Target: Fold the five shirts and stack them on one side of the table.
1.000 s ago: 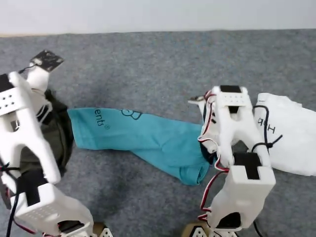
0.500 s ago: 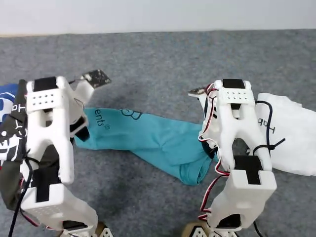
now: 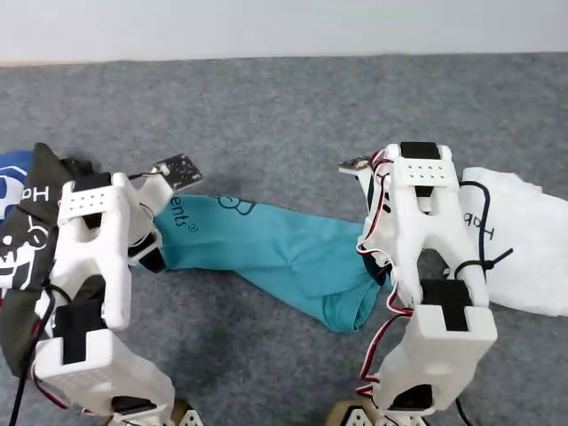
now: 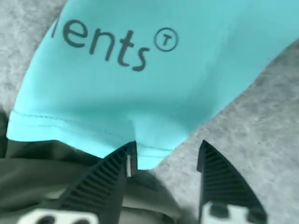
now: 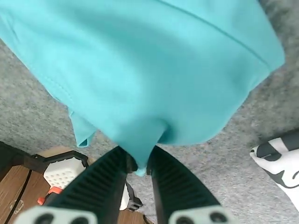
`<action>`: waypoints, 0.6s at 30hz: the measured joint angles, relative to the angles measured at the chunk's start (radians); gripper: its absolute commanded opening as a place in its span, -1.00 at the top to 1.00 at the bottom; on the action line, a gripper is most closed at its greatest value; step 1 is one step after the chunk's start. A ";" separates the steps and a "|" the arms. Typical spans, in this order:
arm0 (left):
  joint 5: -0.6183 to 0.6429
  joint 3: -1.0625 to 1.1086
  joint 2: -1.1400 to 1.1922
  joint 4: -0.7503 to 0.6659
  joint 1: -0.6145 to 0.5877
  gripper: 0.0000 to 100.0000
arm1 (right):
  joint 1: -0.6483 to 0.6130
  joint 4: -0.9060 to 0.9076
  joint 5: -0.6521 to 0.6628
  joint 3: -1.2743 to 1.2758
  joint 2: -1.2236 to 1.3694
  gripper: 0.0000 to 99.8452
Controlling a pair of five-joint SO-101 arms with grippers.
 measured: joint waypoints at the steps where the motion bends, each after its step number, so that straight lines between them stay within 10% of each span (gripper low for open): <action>1: 0.000 0.000 0.002 -0.011 -0.002 0.57 | 0.000 0.000 0.000 0.000 0.000 0.98; 18: -0.014 -0.276 0.170 0.141 0.020 0.99 | -0.003 0.000 -0.005 0.000 0.000 0.98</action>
